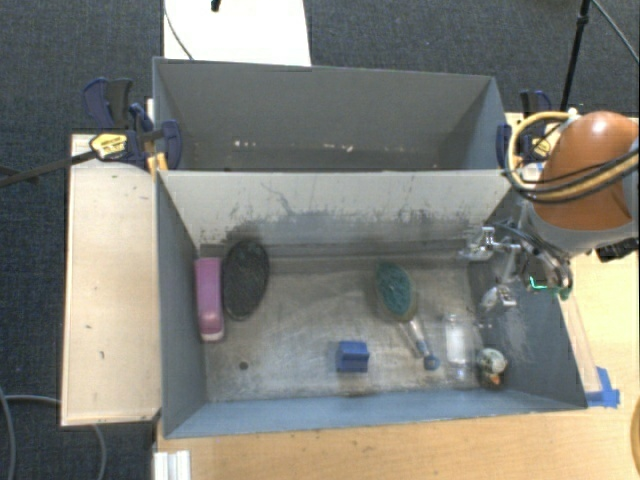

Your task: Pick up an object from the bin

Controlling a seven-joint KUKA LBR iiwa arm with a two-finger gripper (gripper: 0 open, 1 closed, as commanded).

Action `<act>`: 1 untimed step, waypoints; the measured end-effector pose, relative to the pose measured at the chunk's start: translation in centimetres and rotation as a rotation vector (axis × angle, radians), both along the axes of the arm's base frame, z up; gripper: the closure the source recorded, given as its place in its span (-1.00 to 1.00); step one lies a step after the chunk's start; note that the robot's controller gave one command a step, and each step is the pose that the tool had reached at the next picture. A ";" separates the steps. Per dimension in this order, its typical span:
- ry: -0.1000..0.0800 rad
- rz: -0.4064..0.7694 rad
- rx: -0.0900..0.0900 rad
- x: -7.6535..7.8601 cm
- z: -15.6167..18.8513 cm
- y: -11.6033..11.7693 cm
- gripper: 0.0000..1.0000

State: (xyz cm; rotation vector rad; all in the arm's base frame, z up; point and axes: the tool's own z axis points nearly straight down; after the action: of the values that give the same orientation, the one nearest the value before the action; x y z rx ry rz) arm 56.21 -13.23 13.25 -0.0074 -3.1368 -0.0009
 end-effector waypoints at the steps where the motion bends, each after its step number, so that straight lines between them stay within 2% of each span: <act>1: -0.025 0.093 -0.006 -4.0 -4.0 2.7 -1.00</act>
Offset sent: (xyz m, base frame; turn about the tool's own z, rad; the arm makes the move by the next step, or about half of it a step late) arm -0.0604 0.0363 -0.0625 -0.1035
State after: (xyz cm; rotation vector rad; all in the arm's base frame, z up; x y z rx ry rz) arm 52.18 -10.53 9.25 0.1395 -3.1585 0.0085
